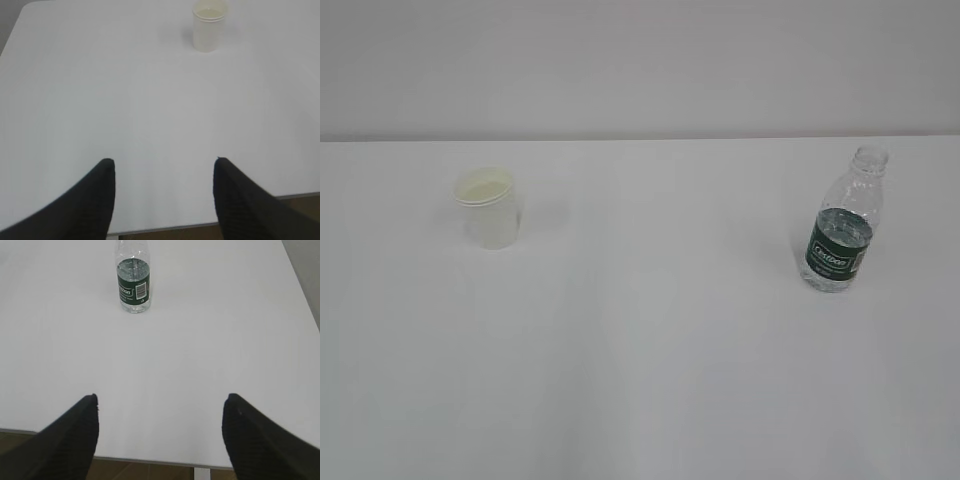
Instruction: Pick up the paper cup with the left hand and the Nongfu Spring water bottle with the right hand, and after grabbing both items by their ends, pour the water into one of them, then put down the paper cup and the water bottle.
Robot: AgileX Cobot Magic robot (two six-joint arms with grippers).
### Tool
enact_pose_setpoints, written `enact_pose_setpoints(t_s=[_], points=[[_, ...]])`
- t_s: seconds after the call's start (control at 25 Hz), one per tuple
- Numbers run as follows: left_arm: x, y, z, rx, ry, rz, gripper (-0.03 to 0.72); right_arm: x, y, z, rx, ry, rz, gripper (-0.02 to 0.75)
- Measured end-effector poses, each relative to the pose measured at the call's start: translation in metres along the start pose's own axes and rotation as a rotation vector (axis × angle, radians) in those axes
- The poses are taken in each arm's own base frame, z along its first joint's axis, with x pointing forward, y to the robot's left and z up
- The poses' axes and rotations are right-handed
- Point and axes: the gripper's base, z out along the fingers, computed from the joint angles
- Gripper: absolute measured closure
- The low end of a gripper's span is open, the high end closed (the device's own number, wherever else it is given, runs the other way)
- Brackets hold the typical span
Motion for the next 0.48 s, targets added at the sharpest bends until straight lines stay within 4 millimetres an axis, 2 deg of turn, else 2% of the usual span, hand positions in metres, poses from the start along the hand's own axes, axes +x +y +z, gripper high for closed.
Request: enact_pose_setpoints(t_s=[0.48], points=[[-0.0007,0.0002,-0.0001,-0.002,-0.007,0.001,0.251,0.0000,0.0005,-0.0001,0.015,0.001,0.013,0.164]])
